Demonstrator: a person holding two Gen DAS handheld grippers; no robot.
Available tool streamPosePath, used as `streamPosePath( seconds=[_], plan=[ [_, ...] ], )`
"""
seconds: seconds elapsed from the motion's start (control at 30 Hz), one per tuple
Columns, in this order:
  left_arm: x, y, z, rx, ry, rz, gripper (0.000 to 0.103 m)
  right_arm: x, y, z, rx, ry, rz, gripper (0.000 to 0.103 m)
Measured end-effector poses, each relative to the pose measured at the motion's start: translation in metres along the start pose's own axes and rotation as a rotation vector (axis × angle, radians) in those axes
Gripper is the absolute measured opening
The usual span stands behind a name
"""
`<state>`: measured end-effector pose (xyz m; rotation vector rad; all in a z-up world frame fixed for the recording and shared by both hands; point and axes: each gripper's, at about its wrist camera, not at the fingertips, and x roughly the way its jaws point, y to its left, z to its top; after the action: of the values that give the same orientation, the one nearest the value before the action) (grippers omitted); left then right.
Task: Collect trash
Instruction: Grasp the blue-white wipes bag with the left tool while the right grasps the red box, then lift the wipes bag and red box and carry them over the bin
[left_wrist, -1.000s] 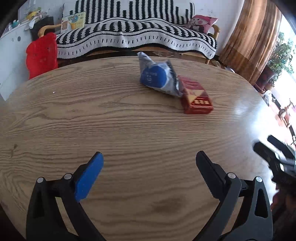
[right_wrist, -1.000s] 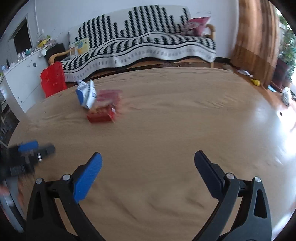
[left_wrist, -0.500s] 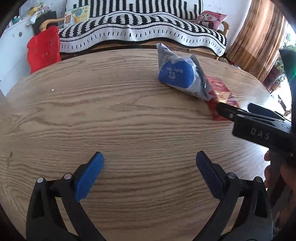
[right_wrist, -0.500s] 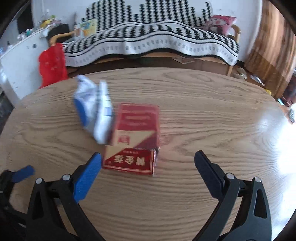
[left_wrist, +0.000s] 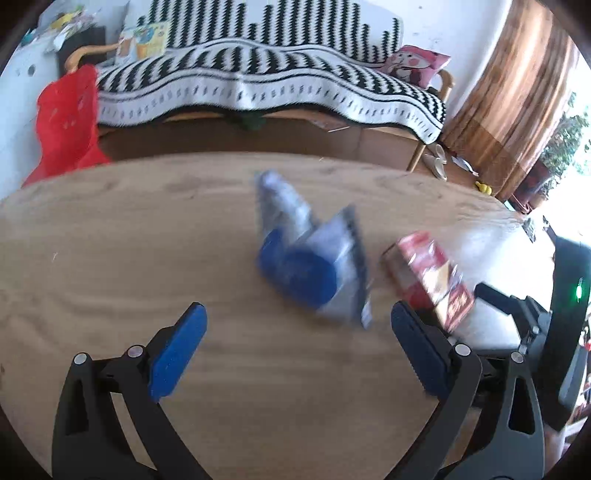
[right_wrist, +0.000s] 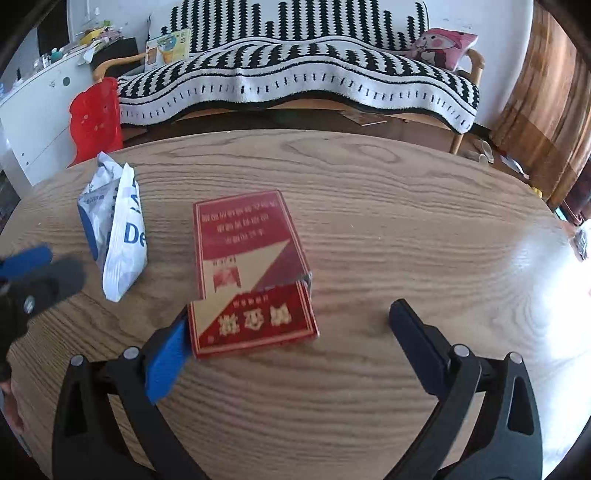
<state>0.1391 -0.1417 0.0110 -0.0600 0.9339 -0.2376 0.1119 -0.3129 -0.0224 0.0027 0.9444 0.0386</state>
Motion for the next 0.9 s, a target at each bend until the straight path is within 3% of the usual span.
streamPosePath(
  seconds=[0.23, 0.27, 0.3, 0.33, 0.37, 0.4, 0.43, 0.47, 0.57, 0.9],
  plan=[
    [0.044, 0.0, 0.018, -0.009, 0.065, 0.025, 0.097, 0.001, 0.001, 0.004, -0.007, 0.002, 0.007, 0.098],
    [0.043, -0.001, 0.016, 0.009, 0.034, 0.032, 0.092, 0.002, 0.003, 0.004, -0.015, 0.001, 0.014, 0.098],
    [0.043, -0.002, 0.015, 0.029, 0.024, 0.052, 0.077, 0.003, 0.005, 0.005, -0.032, 0.002, 0.027, 0.098],
    [0.042, -0.004, 0.014, 0.053, 0.007, 0.059, 0.069, 0.002, 0.009, 0.005, -0.048, 0.002, 0.037, 0.097],
    [0.04, -0.003, 0.014, 0.051, 0.004, 0.059, 0.068, 0.002, 0.012, 0.005, -0.064, 0.001, 0.046, 0.095],
    [0.039, -0.001, 0.013, 0.042, -0.001, 0.049, 0.063, 0.001, 0.015, 0.004, -0.078, -0.007, 0.059, 0.086],
    [0.038, -0.001, 0.012, 0.047, -0.003, 0.048, 0.06, -0.002, 0.016, 0.005, -0.088, -0.021, 0.066, 0.066],
    [0.036, 0.0, 0.01, 0.052, -0.006, 0.042, 0.056, -0.005, 0.016, 0.004, -0.088, -0.039, 0.066, 0.056],
    [0.031, 0.003, 0.005, 0.032, -0.014, 0.027, 0.047, -0.008, 0.018, 0.003, -0.087, -0.044, 0.054, 0.056],
    [0.021, 0.004, -0.009, 0.043, 0.0, -0.013, 0.047, -0.01, 0.025, 0.002, -0.102, -0.051, 0.001, 0.056]
  ],
)
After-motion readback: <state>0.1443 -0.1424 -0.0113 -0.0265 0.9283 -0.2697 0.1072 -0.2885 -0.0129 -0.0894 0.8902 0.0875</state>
